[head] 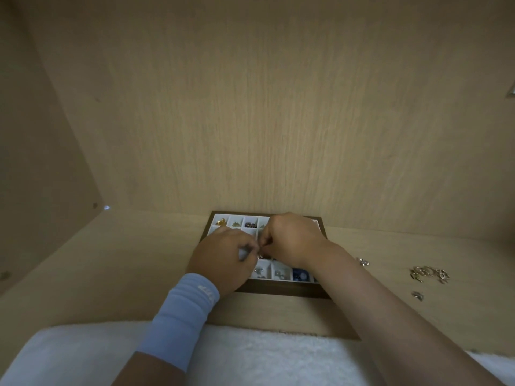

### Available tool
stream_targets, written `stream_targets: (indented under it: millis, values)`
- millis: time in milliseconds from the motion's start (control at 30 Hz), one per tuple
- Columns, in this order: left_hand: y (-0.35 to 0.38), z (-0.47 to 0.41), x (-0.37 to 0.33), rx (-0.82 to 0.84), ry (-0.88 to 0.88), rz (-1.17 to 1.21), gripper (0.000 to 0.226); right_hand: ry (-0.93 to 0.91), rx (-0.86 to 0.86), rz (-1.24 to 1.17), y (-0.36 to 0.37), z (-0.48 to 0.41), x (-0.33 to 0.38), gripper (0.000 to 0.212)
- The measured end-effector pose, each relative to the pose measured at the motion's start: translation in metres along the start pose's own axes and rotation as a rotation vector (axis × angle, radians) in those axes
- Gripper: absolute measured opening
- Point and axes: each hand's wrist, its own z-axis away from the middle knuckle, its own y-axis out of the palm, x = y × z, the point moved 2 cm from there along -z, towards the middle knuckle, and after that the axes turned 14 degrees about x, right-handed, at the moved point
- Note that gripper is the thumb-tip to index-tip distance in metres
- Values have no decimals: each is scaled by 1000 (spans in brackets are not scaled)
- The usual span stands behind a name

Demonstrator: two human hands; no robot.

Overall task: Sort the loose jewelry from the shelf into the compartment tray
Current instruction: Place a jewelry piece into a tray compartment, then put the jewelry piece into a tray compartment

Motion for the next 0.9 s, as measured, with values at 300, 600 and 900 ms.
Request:
stream_targets:
  millis: [300,600,900]
  values:
    - [3,1,-4,-15,1,-19,18,49,-72,-159,-24,35,-37,19]
    - [29,-38,-86,95,105,59,23,233,27,-264,-33,91,-128,22]
    - [73,-69,-134,175,127,-91,20,277,135,-245,-19,94,-147,12]
